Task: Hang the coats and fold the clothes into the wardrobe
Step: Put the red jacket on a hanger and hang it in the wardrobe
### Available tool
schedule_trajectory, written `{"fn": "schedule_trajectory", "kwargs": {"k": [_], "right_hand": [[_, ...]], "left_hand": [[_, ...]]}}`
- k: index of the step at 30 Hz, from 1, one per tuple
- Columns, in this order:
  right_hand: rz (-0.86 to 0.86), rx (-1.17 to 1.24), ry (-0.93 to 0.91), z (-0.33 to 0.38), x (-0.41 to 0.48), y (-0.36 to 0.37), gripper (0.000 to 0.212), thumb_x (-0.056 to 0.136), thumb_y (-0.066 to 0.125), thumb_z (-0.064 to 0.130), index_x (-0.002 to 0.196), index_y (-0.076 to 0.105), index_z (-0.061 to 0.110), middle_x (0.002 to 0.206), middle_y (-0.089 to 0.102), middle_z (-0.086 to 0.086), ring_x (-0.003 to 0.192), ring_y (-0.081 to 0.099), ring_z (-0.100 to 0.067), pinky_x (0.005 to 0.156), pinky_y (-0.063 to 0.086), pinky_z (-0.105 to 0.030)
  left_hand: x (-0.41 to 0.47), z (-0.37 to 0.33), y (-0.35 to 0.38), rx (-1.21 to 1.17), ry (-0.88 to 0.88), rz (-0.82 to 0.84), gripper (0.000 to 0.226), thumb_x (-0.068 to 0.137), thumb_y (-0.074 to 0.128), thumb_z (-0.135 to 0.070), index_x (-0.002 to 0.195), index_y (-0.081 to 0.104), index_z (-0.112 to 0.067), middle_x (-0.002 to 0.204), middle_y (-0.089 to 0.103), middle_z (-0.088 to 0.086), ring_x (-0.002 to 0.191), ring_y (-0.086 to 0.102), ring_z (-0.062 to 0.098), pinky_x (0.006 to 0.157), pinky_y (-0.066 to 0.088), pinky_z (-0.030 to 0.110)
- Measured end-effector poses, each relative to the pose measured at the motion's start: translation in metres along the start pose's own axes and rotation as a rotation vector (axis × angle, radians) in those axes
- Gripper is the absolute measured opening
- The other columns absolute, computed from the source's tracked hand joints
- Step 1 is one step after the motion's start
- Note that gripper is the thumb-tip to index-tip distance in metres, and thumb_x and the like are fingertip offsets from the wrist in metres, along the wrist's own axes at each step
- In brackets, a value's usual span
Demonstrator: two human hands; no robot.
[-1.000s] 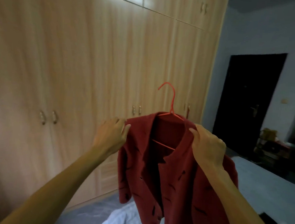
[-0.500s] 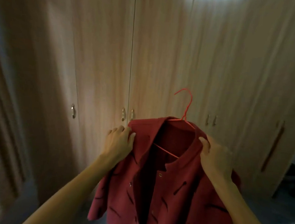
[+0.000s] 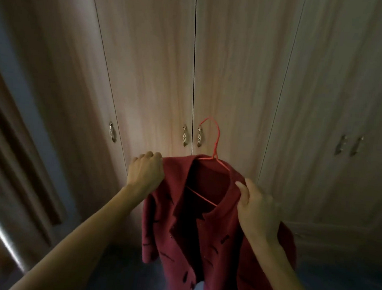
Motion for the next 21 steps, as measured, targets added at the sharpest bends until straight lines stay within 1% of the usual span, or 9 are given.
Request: {"fn": "schedule_trajectory", "kwargs": {"k": [2,3,4,7,10,14,16,18,21], "right_hand": [[-0.023,-0.022,-0.029,-0.002,0.01,0.015,0.014,0.085,0.069,0.019,0.088,0.07,0.005,0.056,0.064,-0.008,0.043,0.06,-0.03,0.046,0.034,-0.021],[-0.027,-0.032,-0.04,-0.003,0.015,0.022,0.014,0.083,0.071,0.017,0.089,0.071,0.004,0.054,0.064,-0.009,0.041,0.059,-0.029,0.045,0.034,-0.021],[-0.034,-0.046,-0.051,-0.006,0.021,0.029,0.016,0.084,0.069,0.019,0.088,0.071,0.004,0.052,0.063,-0.009,0.039,0.058,-0.029,0.044,0.034,-0.02],[-0.024,-0.087,-0.056,-0.024,0.04,0.056,0.028,0.086,0.056,0.029,0.085,0.071,0.005,0.047,0.059,-0.01,0.035,0.054,-0.03,0.044,0.033,-0.021],[-0.012,-0.087,-0.05,-0.038,0.057,0.084,0.029,0.089,0.053,0.028,0.086,0.071,0.006,0.048,0.058,-0.006,0.036,0.054,-0.027,0.048,0.03,-0.021],[0.04,-0.174,0.009,-0.059,0.079,0.126,0.027,0.09,0.056,0.029,0.087,0.07,0.007,0.046,0.056,-0.009,0.036,0.052,-0.029,0.05,0.029,-0.021],[0.052,-0.236,0.042,-0.065,0.09,0.145,0.021,0.088,0.061,0.025,0.088,0.071,0.006,0.044,0.055,-0.012,0.035,0.052,-0.032,0.051,0.028,-0.022],[0.056,-0.287,0.046,-0.067,0.101,0.163,0.02,0.085,0.061,0.023,0.087,0.071,0.006,0.043,0.055,-0.012,0.033,0.051,-0.032,0.049,0.029,-0.022],[0.051,-0.32,0.051,-0.071,0.115,0.186,0.027,0.085,0.056,0.029,0.088,0.072,0.008,0.045,0.057,-0.014,0.033,0.053,-0.033,0.042,0.038,-0.027]], "left_hand": [[0.022,-0.001,0.022,0.006,0.001,0.024,0.029,0.094,0.033,-0.018,0.088,0.058,-0.007,0.088,0.062,0.012,0.076,0.058,0.032,0.075,0.046,0.042],[0.033,-0.002,0.033,0.0,0.003,0.031,0.029,0.094,0.032,-0.018,0.089,0.059,-0.006,0.088,0.062,0.012,0.077,0.058,0.032,0.076,0.046,0.042],[0.045,-0.003,0.044,-0.006,0.006,0.034,0.031,0.095,0.032,-0.02,0.093,0.06,-0.006,0.09,0.063,0.013,0.078,0.058,0.033,0.077,0.047,0.042],[0.079,-0.003,0.079,-0.012,-0.005,0.047,0.035,0.097,0.034,-0.026,0.103,0.062,-0.006,0.097,0.064,0.014,0.085,0.06,0.034,0.081,0.045,0.043],[0.114,0.002,0.121,-0.033,-0.022,0.072,0.039,0.097,0.035,-0.031,0.106,0.063,-0.005,0.1,0.064,0.016,0.088,0.06,0.036,0.081,0.044,0.042],[0.166,0.007,0.179,-0.064,-0.028,0.121,0.039,0.097,0.037,-0.034,0.105,0.063,-0.005,0.099,0.064,0.016,0.09,0.06,0.036,0.077,0.044,0.039],[0.193,0.007,0.206,-0.083,-0.027,0.149,0.039,0.097,0.037,-0.034,0.102,0.063,-0.006,0.098,0.065,0.015,0.09,0.06,0.035,0.073,0.043,0.037],[0.221,0.007,0.23,-0.109,-0.038,0.172,0.038,0.097,0.037,-0.033,0.1,0.064,-0.007,0.097,0.065,0.015,0.09,0.061,0.035,0.07,0.042,0.036],[0.262,0.003,0.259,-0.135,-0.032,0.177,0.033,0.096,0.04,-0.028,0.098,0.065,-0.006,0.094,0.066,0.015,0.087,0.061,0.035,0.066,0.04,0.035]]}}
Point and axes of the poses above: each hand's wrist, its own x-axis towards the middle knuckle, its own y-axis out of the palm, z = x × y, the point moved 10 cm from there along x, towards the middle knuckle
